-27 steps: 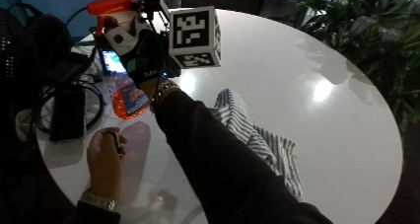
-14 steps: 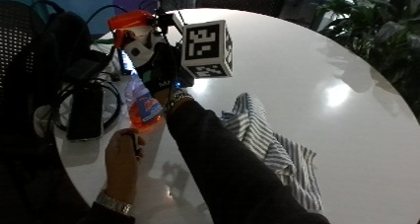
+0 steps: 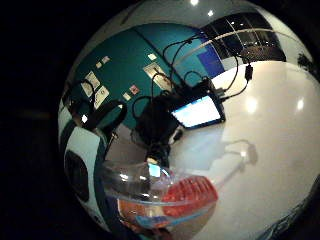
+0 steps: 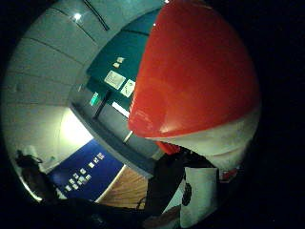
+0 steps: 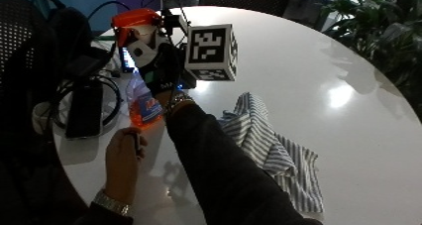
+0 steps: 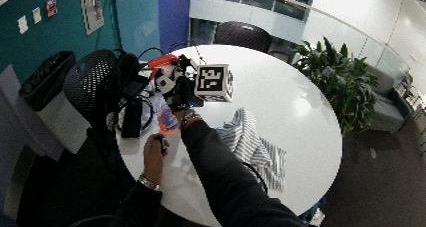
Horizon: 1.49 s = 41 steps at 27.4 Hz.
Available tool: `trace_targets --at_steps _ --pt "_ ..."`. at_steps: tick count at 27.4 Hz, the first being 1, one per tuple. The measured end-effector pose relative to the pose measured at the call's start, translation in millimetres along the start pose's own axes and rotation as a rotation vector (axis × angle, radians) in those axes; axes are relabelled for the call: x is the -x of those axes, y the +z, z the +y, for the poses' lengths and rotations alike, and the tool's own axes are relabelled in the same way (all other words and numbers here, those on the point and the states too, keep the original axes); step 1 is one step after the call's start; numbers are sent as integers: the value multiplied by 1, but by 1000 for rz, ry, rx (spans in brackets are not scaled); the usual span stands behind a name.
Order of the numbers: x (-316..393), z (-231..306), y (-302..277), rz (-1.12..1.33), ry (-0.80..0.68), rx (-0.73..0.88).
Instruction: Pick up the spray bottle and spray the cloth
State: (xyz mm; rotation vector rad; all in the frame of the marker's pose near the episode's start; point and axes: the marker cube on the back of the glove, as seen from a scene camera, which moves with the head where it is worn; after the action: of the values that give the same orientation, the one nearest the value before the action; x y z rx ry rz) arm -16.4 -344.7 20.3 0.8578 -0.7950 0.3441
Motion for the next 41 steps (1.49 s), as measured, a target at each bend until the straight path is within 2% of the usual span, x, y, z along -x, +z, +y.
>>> trace_targets --at_steps 11,21,29,32,37,41 --pt "-26 31 9 -29 126 31" --pt "-41 56 16 70 200 302" --pt "-18 47 -22 280 38 492" --pt "-9 50 -44 337 -59 629" --pt "2 81 -87 435 -255 850" --pt "10 117 -117 499 -381 950"
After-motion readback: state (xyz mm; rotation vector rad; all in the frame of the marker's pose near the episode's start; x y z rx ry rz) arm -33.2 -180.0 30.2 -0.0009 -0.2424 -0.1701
